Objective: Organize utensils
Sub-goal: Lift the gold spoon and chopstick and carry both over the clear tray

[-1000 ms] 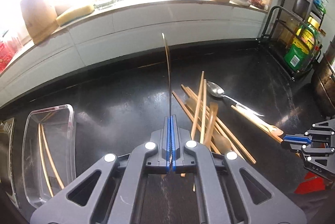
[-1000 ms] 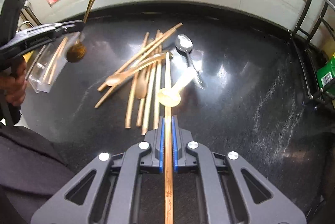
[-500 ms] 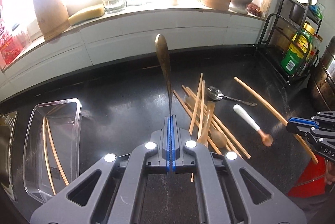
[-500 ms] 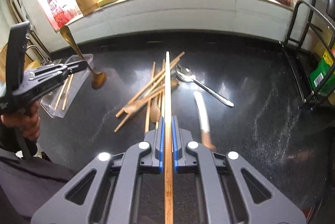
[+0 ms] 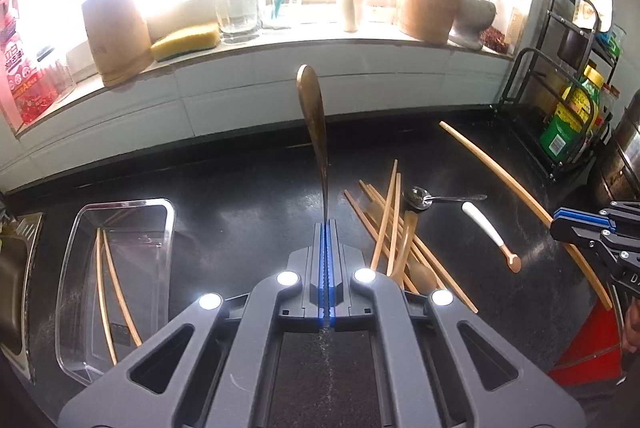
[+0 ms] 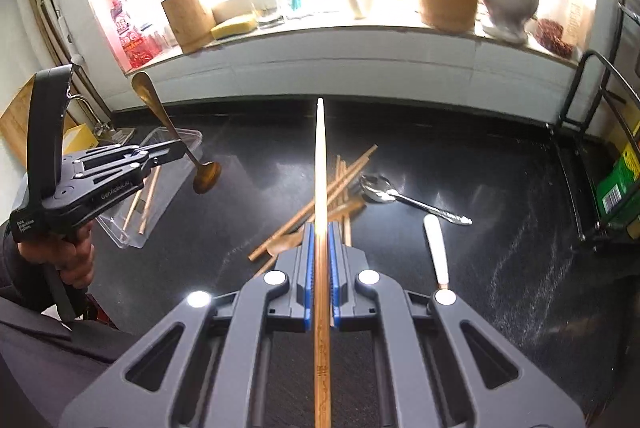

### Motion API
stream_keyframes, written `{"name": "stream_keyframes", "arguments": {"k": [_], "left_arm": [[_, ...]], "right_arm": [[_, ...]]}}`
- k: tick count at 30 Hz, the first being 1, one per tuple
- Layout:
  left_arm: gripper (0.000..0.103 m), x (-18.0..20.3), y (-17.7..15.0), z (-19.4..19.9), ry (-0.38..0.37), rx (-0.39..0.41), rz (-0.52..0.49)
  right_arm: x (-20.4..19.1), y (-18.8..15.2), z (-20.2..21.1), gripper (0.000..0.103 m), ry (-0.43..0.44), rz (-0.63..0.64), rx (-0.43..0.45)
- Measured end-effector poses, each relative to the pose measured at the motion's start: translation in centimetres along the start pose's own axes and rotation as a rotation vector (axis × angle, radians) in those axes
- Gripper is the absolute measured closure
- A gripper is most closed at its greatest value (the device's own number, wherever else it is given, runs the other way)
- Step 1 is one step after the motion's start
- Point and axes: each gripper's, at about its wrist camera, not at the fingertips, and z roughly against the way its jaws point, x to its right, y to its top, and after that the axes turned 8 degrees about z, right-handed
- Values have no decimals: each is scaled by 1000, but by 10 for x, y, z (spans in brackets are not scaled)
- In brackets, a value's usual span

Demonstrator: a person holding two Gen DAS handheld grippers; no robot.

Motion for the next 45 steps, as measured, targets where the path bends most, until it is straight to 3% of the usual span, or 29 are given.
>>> {"name": "stream_keyframes", "arguments": {"k": [10,19,27,35,45], "left_arm": [[103,-41,9,42,56,18,87],[103,-123,-1,80,173,27,191],[103,-200,-12,102,228,34,260],[103,-251,-18,106,231,13,281],[103,-274,-20,98,205,-8,269]], "right_arm": [[-55,40,-3,96,90,68,47],[-152,74,-33,96,199,178,45],[-233,100,-60,96,267,237,36],[-290,116,-89,96,295,242,10],[-315,121,-106,96,285,232,-11]]}}
